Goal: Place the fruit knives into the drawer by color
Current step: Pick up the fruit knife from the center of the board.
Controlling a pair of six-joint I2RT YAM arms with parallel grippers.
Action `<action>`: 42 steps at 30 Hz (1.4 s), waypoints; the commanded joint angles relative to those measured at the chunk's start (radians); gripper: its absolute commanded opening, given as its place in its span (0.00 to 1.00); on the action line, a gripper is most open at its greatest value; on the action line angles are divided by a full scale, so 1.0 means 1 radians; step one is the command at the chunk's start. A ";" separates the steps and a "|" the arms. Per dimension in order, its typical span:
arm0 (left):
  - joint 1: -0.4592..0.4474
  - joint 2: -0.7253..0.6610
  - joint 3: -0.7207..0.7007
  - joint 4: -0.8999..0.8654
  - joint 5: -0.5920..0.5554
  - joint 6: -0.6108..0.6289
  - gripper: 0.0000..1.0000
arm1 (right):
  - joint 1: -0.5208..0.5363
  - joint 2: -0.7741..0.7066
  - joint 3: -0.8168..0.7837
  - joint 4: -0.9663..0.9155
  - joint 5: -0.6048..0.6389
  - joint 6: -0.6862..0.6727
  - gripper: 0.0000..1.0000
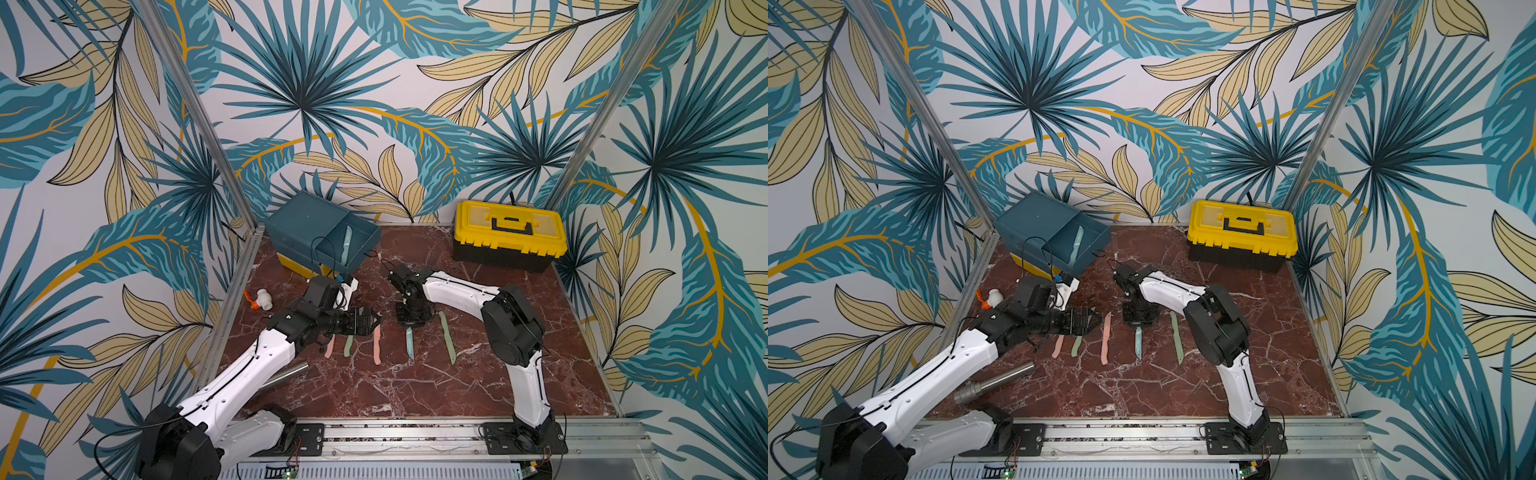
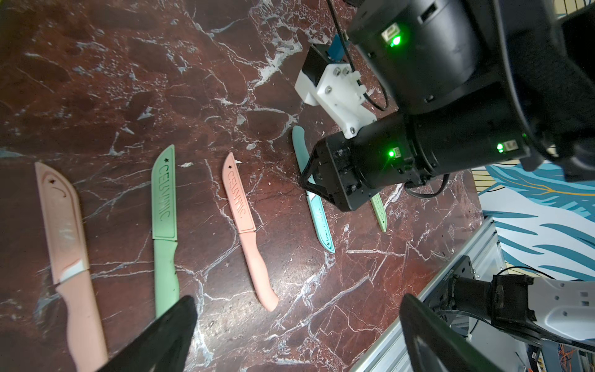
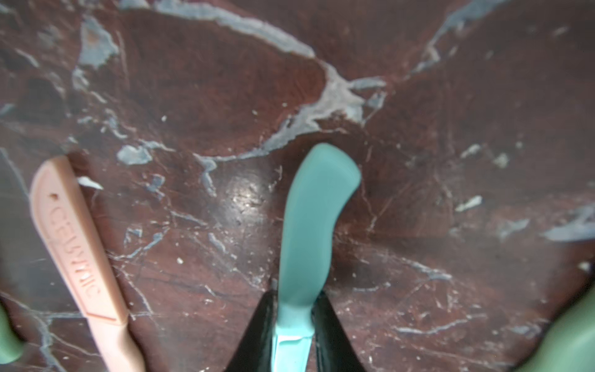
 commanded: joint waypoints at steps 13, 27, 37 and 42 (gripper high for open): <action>-0.006 0.029 0.002 0.074 0.028 -0.026 1.00 | -0.060 0.039 0.000 -0.070 0.114 -0.119 0.19; -0.007 0.027 0.000 0.077 0.029 -0.030 1.00 | -0.062 0.062 0.007 -0.053 0.123 -0.155 0.28; -0.007 0.023 -0.001 0.079 0.025 -0.036 1.00 | -0.062 0.061 -0.011 -0.043 0.130 -0.160 0.09; -0.009 0.025 -0.001 0.083 0.024 -0.040 1.00 | -0.062 0.053 -0.027 -0.037 0.133 -0.159 0.00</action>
